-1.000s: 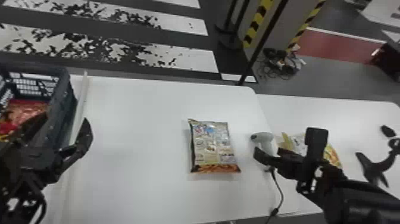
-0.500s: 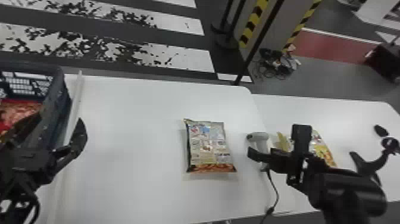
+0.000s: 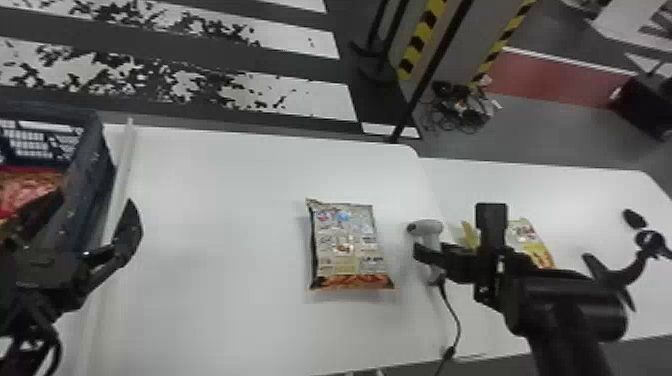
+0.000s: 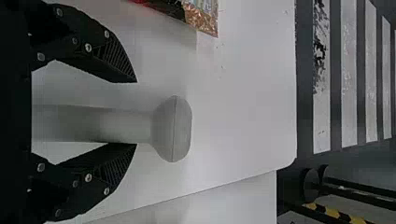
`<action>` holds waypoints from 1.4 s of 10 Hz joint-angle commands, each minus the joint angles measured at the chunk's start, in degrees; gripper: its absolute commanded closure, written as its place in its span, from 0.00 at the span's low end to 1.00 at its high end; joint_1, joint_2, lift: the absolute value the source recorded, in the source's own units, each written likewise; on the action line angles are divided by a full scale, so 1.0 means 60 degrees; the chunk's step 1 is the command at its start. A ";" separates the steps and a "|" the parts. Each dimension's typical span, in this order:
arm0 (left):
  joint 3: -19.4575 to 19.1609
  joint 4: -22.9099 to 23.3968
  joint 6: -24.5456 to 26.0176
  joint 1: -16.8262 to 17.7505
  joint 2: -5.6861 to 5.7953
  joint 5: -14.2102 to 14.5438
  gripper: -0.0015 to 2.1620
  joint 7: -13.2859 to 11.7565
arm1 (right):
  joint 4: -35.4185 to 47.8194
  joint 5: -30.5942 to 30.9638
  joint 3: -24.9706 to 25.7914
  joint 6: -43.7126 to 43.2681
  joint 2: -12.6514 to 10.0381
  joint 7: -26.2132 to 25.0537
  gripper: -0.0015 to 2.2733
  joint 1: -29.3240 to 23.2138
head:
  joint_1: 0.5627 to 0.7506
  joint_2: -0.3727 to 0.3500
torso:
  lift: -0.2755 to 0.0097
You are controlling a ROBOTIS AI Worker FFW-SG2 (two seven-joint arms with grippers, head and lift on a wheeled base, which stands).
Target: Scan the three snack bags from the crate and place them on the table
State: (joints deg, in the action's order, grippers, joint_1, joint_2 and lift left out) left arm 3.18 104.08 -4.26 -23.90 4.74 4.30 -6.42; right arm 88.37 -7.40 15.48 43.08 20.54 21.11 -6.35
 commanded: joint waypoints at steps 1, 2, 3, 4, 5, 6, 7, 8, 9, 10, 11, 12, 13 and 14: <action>0.0013 -0.0003 0.0000 0.0000 0.0001 0.0000 0.04 0.0000 | 0.0008 0.0062 -0.0031 -0.0038 -0.0011 -0.0062 0.92 0.0003 | 0.70 0.08 | 0.75; 0.0013 -0.0003 0.0000 0.0000 0.0001 0.0000 0.04 0.0000 | 0.0022 0.0091 -0.0031 -0.0038 -0.0011 -0.0077 0.94 0.0003 | 0.70 0.08 | 0.75; 0.0013 -0.0003 0.0000 -0.0015 0.0001 -0.0014 0.04 0.0000 | 0.0110 0.0106 -0.0016 0.0050 -0.0011 -0.0120 0.99 -0.0011 | 0.70 0.08 | 0.75; 0.0013 0.0026 0.0000 -0.0030 0.0001 -0.0014 0.04 0.0000 | 0.0403 0.0106 0.0072 0.0109 -0.0040 -0.0135 0.99 -0.0129 | 0.70 0.08 | 0.75; 0.0013 0.0026 0.0000 -0.0044 0.0001 -0.0014 0.04 0.0000 | 0.0931 0.0047 0.0218 0.0285 -0.0055 -0.0135 0.99 -0.0378 | 0.70 0.08 | 0.75; 0.0013 0.0056 0.0000 -0.0044 0.0001 -0.0014 0.04 0.0000 | 0.1575 -0.0055 0.0336 0.0578 -0.0128 -0.0135 0.99 -0.0671 | 0.70 0.08 | 0.75; 0.0013 0.0056 0.0000 -0.0059 0.0001 -0.0014 0.04 0.0000 | 0.2381 -0.0099 0.0497 0.1193 -0.0289 -0.0135 0.99 -0.0978 | 0.70 0.08 | 0.75; 0.0027 0.0056 -0.0029 -0.0073 0.0001 -0.0014 0.04 0.0000 | 0.3113 -0.0202 0.0497 0.1544 -0.0319 -0.0135 0.99 -0.1301 | 0.70 0.09 | 0.75; 0.0027 0.0070 -0.0029 -0.0073 0.0001 -0.0014 0.04 0.0000 | 0.3787 -0.0348 0.0497 0.1984 -0.0348 -0.0106 0.99 -0.1579 | 0.70 0.10 | 0.75; 0.0042 0.0070 -0.0029 -0.0088 0.0001 -0.0014 0.04 0.0000 | 0.4358 -0.0363 0.0497 0.2540 -0.0480 0.0011 0.99 -0.1740 | 0.70 0.11 | 0.75; 0.0042 0.0070 -0.0059 -0.0103 0.0001 -0.0014 0.04 0.0000 | 0.4768 -0.0538 0.0482 0.2863 -0.0524 0.0187 0.99 -0.1886 | 0.70 0.13 | 0.75; 0.0042 0.0070 -0.0059 -0.0117 0.0001 -0.0014 0.04 0.0000 | 0.5047 -0.0582 0.0365 0.2921 -0.0538 0.0216 0.99 -0.2033 | 0.70 0.15 | 0.75; 0.0027 0.0070 -0.0088 -0.0117 0.0001 0.0000 0.04 0.0000 | 0.5164 -0.0582 0.0248 0.3068 -0.0597 0.0334 0.99 -0.2062 | 0.70 0.18 | 0.75; 0.0027 0.0070 -0.0088 -0.0117 0.0001 -0.0014 0.04 0.0000 | 0.5208 -0.0582 0.0101 0.3156 -0.0612 0.0348 0.99 -0.2062 | 0.70 0.19 | 0.75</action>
State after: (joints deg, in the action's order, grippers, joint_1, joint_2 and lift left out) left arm 3.36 104.50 -4.72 -24.61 4.75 4.23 -6.41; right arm 119.35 -10.89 16.67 61.59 16.94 23.24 -18.69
